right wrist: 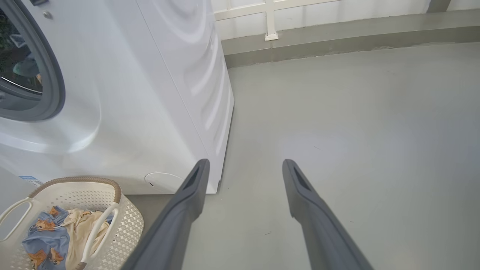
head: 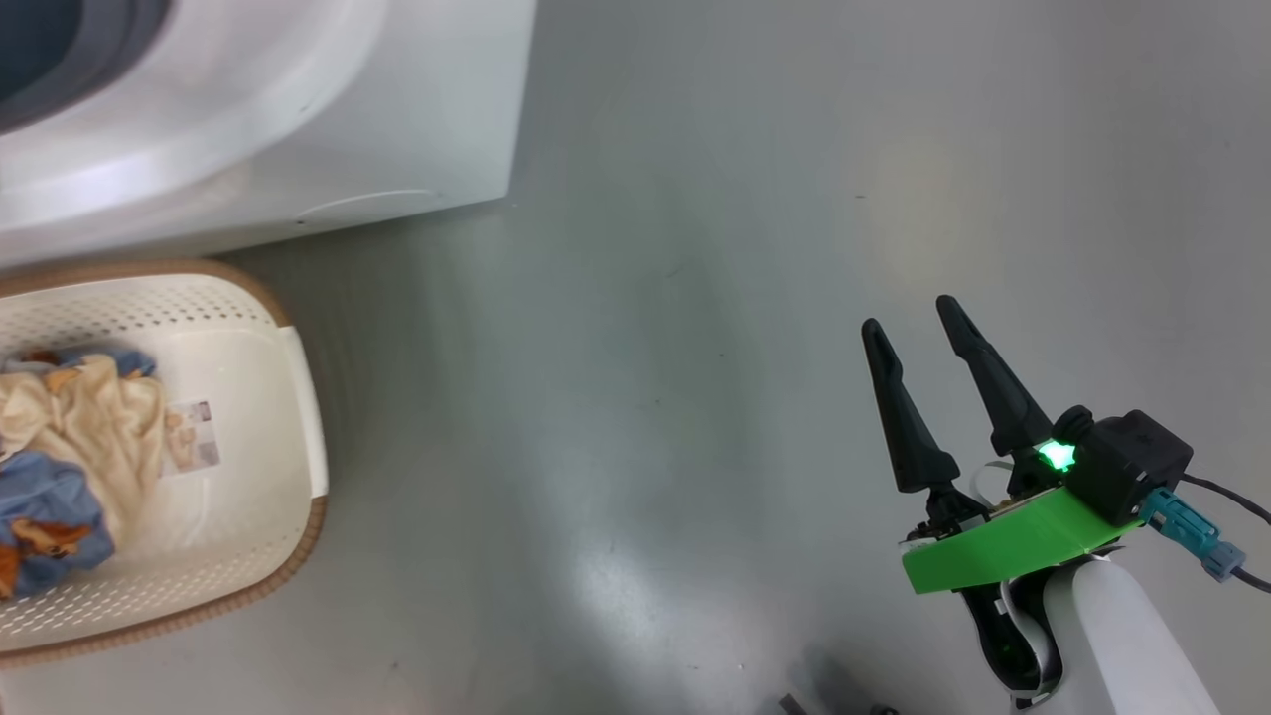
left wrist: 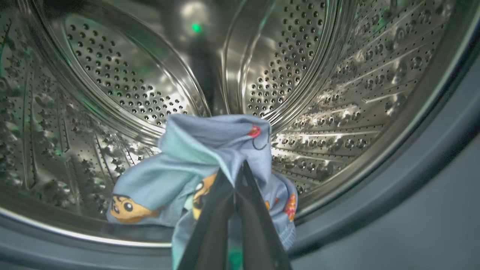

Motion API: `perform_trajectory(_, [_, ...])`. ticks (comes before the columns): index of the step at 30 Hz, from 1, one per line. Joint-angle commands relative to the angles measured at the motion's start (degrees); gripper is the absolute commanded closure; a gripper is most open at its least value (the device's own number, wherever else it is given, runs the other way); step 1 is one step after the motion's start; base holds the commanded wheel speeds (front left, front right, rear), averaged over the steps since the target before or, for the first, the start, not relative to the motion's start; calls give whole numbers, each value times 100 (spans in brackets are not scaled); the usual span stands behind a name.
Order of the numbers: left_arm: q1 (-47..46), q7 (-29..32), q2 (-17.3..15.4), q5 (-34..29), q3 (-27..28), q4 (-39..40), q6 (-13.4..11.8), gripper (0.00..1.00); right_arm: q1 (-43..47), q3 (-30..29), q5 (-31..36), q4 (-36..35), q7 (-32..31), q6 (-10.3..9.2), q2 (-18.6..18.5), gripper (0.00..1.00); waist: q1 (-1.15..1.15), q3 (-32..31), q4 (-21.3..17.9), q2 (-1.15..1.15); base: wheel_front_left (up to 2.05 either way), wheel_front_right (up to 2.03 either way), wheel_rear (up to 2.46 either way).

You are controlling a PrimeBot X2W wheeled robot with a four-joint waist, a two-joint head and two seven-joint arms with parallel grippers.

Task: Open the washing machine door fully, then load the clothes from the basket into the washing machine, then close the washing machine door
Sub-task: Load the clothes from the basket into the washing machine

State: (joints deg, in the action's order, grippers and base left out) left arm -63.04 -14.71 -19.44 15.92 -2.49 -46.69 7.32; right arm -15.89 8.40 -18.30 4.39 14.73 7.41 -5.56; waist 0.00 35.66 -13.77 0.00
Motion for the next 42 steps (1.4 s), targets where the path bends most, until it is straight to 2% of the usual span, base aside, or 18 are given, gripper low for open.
perform_trajectory(1, [-291, -29, -436, 33, 4, 93, 16, 100, -5, 124, -51, -100, 27, 8, 2, 0, 0, 34, -135, 0, 0, 0, 0])
perform_trajectory(9, [-717, -29, -729, -112, -143, 22, 16, 100, -22, 167, -74, -103, 27, 8, 5, 0, 0, 111, -307, 0, 0, 0, 0])
perform_trajectory(10, [-742, -29, -749, -152, -152, -40, 16, 95, -15, 175, -72, -97, 27, 8, 10, 0, 0, 114, -320, 0, 0, 0, 0])
perform_trajectory(11, [-762, -29, -763, -179, -140, -133, 16, 67, -5, 185, -69, -91, 27, 8, 16, 0, 0, 114, -329, 0, 0, 0, 0])
perform_trajectory(12, [-787, -29, -766, -200, -120, -216, 16, 45, 3, 193, -67, -86, 27, 8, 20, 0, 0, 112, -335, 0, 0, 0, 0])
perform_trajectory(13, [-808, -29, -758, -214, -98, -270, 16, 2, 11, 199, -64, -82, 27, 8, 25, 0, 0, 107, -336, 0, 0, 0, 0])
perform_trajectory(25, [-626, -29, -540, -422, 63, -365, 15, 0, 8, 234, -41, -60, 27, 8, 1, 0, 0, -18, -192, 0, 0, 0, 0])
perform_trajectory(42, [596, -29, 138, -248, 774, 276, 16, 0, 189, 127, -52, -65, 27, 8, -204, 0, 0, -430, 163, 0, 0, 0, 0])
